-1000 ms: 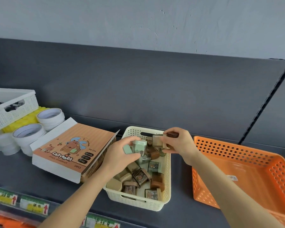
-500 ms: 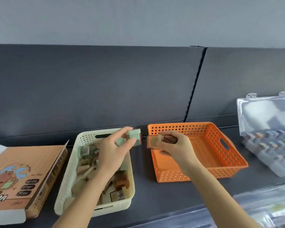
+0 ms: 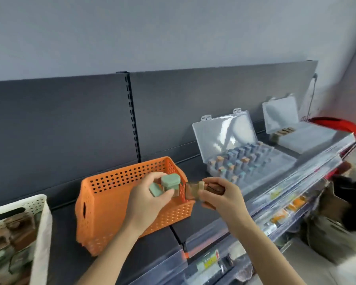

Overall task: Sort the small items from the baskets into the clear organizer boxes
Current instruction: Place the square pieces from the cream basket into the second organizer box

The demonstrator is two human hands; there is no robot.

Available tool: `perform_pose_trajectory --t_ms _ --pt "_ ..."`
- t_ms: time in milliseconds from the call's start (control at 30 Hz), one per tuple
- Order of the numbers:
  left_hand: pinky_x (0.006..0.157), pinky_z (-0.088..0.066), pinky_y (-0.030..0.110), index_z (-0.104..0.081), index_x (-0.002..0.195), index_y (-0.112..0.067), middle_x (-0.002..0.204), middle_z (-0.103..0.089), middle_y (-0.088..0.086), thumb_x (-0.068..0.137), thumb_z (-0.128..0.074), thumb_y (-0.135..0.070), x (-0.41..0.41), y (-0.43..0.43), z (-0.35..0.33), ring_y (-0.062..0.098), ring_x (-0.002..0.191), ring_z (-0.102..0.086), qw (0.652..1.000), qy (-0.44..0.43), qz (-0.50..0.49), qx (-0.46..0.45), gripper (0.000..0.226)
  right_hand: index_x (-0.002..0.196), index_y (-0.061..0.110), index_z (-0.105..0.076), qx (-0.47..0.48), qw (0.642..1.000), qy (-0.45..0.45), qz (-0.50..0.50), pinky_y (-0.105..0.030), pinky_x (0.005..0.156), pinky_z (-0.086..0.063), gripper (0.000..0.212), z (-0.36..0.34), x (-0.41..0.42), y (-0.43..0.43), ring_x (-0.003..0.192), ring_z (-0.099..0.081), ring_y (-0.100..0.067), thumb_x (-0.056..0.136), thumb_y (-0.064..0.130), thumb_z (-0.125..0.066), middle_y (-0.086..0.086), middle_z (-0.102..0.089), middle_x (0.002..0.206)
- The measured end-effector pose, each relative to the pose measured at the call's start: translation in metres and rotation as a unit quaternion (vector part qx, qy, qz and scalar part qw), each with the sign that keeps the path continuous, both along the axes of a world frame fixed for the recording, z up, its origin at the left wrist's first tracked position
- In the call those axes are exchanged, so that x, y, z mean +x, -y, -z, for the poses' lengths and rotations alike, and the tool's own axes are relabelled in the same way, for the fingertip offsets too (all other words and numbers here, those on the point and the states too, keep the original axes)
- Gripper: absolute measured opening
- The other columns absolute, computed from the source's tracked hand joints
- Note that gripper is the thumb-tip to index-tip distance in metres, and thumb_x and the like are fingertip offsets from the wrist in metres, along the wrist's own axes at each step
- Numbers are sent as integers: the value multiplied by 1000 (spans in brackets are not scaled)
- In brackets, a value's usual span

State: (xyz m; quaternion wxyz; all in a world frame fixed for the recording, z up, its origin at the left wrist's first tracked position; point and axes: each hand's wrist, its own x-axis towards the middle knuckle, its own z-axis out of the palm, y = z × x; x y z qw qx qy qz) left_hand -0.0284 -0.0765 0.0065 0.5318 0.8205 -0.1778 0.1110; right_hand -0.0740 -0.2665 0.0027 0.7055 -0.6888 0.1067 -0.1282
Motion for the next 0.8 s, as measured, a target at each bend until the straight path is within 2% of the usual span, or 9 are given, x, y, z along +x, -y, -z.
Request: perform_pose_trajectory --t_ms 67,133,200,300,433,533,667,800 --pt "68 -49 19 -65 94 -27 87 -67 -19 74 -76 -11 -2 46 2 4 80 -63 1000 -13 24 -7 28 90 15 -69 -5 1000 -2 17 -43 75 -60 22 2 -10 45 79 -68 -24 76 -2 -72 -12 -71 87" --pt "69 -51 22 -64 92 -28 86 -67 -16 69 -77 -20 -3 91 5 5 79 -63 999 -22 44 -8 27 92 17 -69 -21 999 -10 36 -44 76 -60 24 6 -19 88 82 -69 -28 76 0 -73 -14 -71 90" --pt "68 -49 17 -62 89 -30 86 -67 -20 68 -77 -23 -3 134 7 3 78 -63 998 -25 54 -3 26 95 19 -69 -40 998 -17 53 -43 75 -60 26 10 -27 127 83 -69 -28 75 4 -75 -9 -72 88" --pt "62 -41 5 -62 87 -30 83 -67 -22 71 -78 -15 -4 194 6 -5 77 -61 998 -23 57 8 26 96 20 -68 -66 994 -26 79 -39 71 -60 26 12 -39 179 78 -69 -19 75 5 -76 -1 -71 86" --pt "63 -44 8 -62 89 -26 84 -67 -12 73 -77 -17 -2 261 3 -2 77 -60 994 -36 101 22 24 94 20 -68 -71 989 -34 124 -40 69 -60 25 13 -52 242 73 -69 -16 75 6 -76 0 -69 87" --pt "63 -43 9 -61 88 -23 84 -66 -12 74 -79 -21 5 307 2 -3 78 -59 992 -28 124 27 23 92 21 -68 -68 984 -27 162 -39 70 -60 25 14 -56 284 80 -68 -21 74 5 -76 -2 -69 88" --pt "63 -45 7 -60 93 -22 87 -65 -13 76 -76 -19 22 369 3 -1 77 -60 989 -7 143 32 24 90 19 -68 -60 977 -18 202 -39 71 -60 24 15 -51 336 83 -68 -27 74 2 -75 -6 -69 88" --pt "66 -45 4 -62 103 -32 90 -63 -23 78 -73 -20 45 432 4 -5 83 -60 984 9 172 32 29 92 18 -68 -69 970 -15 232 -39 69 -60 25 15 -33 390 83 -68 -27 74 3 -76 -6 -69 89"
